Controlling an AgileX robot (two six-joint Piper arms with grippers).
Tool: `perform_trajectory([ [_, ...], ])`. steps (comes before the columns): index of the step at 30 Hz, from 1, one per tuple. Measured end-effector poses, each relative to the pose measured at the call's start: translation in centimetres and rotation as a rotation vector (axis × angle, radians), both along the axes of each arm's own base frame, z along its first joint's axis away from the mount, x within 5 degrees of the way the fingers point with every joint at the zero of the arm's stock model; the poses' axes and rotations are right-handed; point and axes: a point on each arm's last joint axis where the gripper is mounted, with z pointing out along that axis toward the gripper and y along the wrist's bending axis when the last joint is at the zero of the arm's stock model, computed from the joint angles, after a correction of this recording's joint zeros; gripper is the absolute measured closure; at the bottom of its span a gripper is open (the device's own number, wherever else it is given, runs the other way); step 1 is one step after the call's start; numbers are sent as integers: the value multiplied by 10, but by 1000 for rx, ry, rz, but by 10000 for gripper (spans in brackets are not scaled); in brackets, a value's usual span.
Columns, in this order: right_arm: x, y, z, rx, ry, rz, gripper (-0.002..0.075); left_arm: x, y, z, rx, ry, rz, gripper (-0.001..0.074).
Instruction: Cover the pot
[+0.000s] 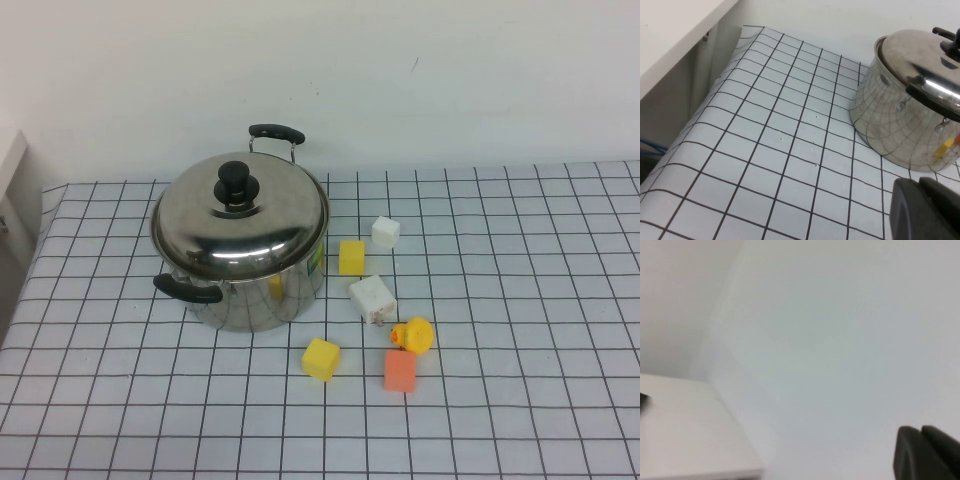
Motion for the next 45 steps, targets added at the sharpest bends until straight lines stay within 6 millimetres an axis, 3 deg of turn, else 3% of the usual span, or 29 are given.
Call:
perform_trajectory([
  [9,-64,-49,-66,-3,17,-249,718,0,0,0,-3,0,1,738],
  [15,-104,-74,-93,34,-14,-335,718,0,0,0,-3,0,1,738],
  [22,-135,-101,-119,100,-67,-472,718,0,0,0,-3,0,1,738],
  [30,-148,-122,-144,125,-106,-634,718,0,0,0,-3,0,1,738],
  [41,-160,-133,-144,109,-201,-723,718,0,0,0,-3,0,1,738],
  [45,-155,-136,-155,88,-177,-768,718,0,0,0,-3,0,1,738],
])
